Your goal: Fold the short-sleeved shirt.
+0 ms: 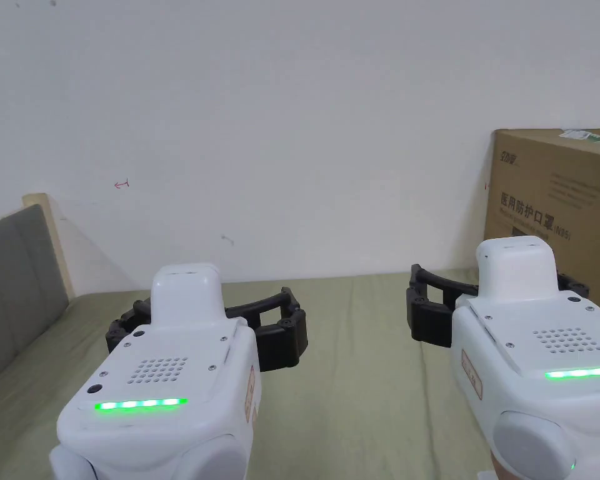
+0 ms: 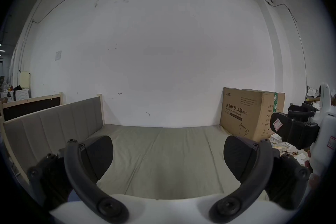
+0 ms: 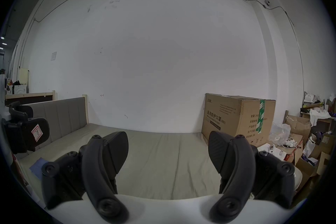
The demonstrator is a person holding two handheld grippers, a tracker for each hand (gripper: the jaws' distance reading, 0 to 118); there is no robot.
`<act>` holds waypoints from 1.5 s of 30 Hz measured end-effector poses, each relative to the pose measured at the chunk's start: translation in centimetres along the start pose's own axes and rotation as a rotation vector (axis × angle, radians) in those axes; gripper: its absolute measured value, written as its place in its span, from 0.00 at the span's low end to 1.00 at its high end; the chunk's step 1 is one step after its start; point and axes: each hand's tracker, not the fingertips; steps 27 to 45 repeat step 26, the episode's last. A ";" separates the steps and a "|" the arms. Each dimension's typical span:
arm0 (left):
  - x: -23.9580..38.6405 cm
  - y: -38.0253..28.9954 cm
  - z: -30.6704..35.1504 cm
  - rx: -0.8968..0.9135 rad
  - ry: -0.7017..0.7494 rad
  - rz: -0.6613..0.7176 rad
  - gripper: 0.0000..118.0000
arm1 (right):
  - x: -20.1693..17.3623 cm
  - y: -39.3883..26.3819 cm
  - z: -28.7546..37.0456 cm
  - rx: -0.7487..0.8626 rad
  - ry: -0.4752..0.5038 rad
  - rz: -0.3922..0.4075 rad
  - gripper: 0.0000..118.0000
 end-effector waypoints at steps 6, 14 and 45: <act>0.3 0.3 0.0 0.007 -0.008 -0.010 1.00 | 0.3 0.3 -0.1 -0.002 -0.003 -0.006 0.80; 0.3 0.3 -0.1 -0.007 -0.024 -0.017 1.00 | 0.3 0.1 -0.1 -0.002 -0.009 -0.009 0.80; 0.9 -0.4 -0.3 -0.019 0.017 -0.057 0.99 | -0.1 -0.6 0.0 -0.027 -0.002 -0.009 0.80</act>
